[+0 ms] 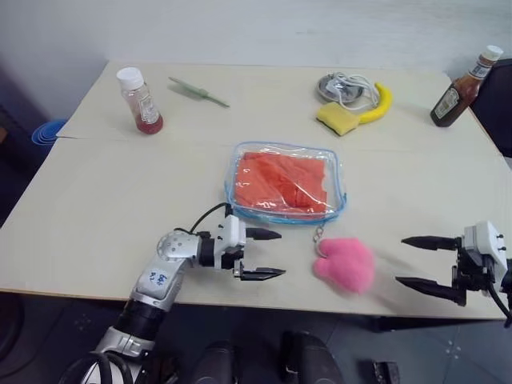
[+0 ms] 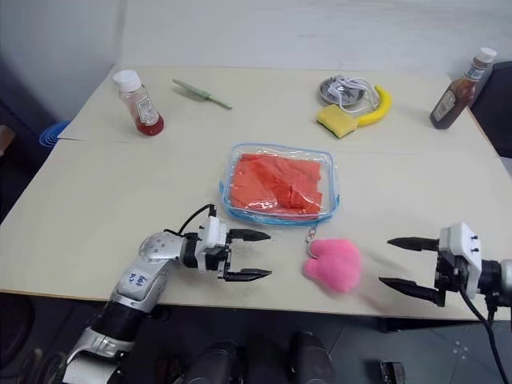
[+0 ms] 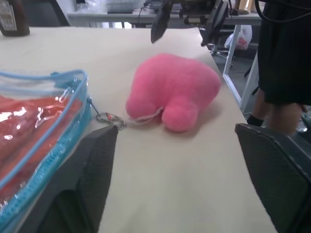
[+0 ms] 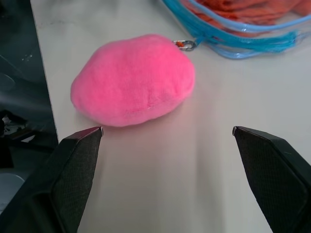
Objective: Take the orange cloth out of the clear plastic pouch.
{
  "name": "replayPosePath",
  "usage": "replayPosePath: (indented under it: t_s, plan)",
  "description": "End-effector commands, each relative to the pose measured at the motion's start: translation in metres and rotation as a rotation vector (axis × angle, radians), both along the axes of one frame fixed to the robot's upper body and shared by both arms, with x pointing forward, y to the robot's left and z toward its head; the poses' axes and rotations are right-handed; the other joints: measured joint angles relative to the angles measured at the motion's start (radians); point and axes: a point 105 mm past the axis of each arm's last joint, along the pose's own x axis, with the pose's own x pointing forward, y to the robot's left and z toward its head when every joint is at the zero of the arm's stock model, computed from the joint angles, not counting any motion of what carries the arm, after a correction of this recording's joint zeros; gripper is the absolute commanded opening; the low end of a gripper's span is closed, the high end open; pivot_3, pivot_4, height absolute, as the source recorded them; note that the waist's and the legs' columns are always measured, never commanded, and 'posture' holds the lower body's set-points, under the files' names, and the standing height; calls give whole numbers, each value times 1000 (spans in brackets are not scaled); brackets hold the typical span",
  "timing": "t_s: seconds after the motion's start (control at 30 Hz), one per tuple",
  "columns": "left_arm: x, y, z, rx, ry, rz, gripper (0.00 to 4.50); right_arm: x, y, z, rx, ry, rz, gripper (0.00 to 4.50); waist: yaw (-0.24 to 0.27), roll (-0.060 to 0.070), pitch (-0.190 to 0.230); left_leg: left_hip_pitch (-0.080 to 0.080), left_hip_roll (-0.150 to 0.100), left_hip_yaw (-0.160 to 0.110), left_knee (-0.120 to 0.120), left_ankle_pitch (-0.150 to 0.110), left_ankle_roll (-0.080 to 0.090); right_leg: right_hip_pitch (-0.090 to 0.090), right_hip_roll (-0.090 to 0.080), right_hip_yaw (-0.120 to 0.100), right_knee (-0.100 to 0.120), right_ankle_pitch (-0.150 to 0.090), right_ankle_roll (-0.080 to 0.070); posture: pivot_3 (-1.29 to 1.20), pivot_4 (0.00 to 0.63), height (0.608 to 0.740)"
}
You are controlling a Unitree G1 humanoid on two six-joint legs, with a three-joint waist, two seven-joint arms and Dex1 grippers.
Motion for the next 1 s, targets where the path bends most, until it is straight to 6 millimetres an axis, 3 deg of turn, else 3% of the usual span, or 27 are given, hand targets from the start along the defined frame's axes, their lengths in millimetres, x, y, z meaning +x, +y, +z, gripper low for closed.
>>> replayPosePath:
  t_s: [0.03, 0.2, 0.4, 0.57, 0.7, 0.83, 0.93, 1.0]
  plan:
    - [-3, -26, 0, 26, -70, -104, 4415, -2, -3, 11, -15, -30, -33, 4500, 3, 0, 0, -1, 0, 0, 0, 0, 0, 0, 0, 0, 0, 0, 0, 0, 150, 740]
    - [14, -70, -3, 72, -123, -127, 4415, -9, -11, 10, -20, -9, -72, 4500, 21, -1, 1, -2, -3, 0, 0, 0, 2, -1, 0, -1, -1, 1, 1, 0, 150, 740]
    - [6, -111, -19, 116, -78, -235, 4415, -16, -12, 9, -16, 11, -96, 4500, 24, -2, 1, -2, -3, 3, -1, 0, 3, -2, 0, -2, -2, 1, 2, 0, 150, 740]
    - [-3, -126, -35, 182, -1, -284, 3268, -14, -9, 9, -3, 20, -105, 4500, 23, -2, 1, -2, -3, 3, 0, 0, 4, -2, 0, -1, -2, 1, 2, 0, 150, 740]
    - [0, -127, -48, 238, -20, -250, 2043, -9, -6, 10, 5, 18, -104, 4500, 24, -2, 1, -2, -3, 2, 0, 0, 4, -2, -1, 0, -2, 1, 2, 0, 150, 740]
    - [3, -112, -51, 218, 3, -225, 868, 2, -1, 10, 4, -28, -81, 4500, 23, -2, 1, -2, -4, 1, 0, 0, 4, -2, -2, 0, -2, 1, 3, 0, 150, 740]
    - [8, -95, -41, 154, -17, -178, 104, 17, 0, 12, -26, -116, -74, 4500, 14, -2, 1, -1, -3, 1, 0, 0, 3, -1, -1, 0, -2, 1, 3, 0, 150, 740]
    - [11, -68, -32, 113, -39, -136, 17, 34, 5, 12, -82, -172, -24, 4500, -6, -2, 1, -1, -3, 1, 0, 0, 3, -2, -1, 0, -1, 1, 2, 0, 150, 740]
